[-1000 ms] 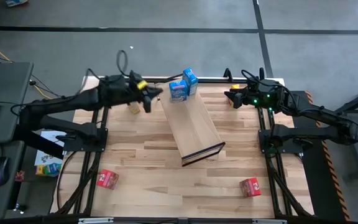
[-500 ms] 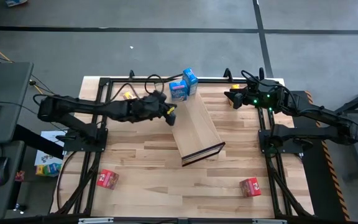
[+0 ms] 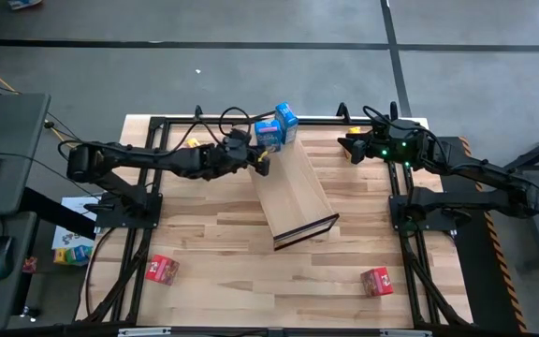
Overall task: Stack cereal on shelf
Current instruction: Put the blue cereal box on the shelf aligned with the other blue cereal box
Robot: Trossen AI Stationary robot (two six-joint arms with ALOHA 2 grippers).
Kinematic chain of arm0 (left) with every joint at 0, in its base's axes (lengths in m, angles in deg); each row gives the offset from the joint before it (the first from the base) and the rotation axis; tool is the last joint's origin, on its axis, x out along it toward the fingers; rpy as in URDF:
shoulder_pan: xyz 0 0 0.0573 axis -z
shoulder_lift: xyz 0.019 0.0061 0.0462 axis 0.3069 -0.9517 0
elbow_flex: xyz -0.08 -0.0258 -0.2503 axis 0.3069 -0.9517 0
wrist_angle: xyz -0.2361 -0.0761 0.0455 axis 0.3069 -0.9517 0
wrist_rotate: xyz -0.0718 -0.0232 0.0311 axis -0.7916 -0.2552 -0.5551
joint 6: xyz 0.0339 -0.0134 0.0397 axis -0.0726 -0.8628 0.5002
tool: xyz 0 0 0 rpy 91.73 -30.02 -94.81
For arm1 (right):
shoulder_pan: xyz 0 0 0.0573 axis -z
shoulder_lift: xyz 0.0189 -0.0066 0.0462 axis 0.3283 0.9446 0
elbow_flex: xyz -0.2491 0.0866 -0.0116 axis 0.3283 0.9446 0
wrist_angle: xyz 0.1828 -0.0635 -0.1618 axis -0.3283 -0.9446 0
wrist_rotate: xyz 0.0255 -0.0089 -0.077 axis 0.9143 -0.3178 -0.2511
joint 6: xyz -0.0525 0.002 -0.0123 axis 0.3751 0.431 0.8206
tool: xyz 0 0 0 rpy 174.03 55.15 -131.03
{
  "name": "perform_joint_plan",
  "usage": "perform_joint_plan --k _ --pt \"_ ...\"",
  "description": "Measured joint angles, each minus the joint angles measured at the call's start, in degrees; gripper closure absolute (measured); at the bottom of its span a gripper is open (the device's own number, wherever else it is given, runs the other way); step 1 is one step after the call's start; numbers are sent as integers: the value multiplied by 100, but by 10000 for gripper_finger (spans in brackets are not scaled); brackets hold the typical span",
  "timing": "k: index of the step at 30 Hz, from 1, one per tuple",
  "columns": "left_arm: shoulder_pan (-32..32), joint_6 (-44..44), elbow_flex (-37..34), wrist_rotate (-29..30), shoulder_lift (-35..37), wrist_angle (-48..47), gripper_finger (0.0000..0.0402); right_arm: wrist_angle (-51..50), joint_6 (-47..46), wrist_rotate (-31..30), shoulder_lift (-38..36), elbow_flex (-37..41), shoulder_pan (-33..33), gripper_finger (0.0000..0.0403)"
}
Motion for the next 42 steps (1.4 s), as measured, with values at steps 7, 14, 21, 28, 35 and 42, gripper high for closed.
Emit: perform_joint_plan --k 7,14,21,28,35,42 --pt "-196 186 1 -7 4 -398 401 0 -26 2 -1 0 0 185" --pt "-460 457 1 2 -4 -556 401 1 -26 11 0 0 0 185" --pt "-801 761 1 -46 -4 -481 401 1 -26 28 0 0 0 185" --pt "-1146 1020 1 -370 -4 -121 401 1 -28 77 0 0 -2 185" --pt "-1452 1264 4 -799 368 -357 401 1 -29 210 0 0 0 185" --pt "-1480 938 -143 -1455 1317 -1142 401 1 -31 219 -1 0 0 185"
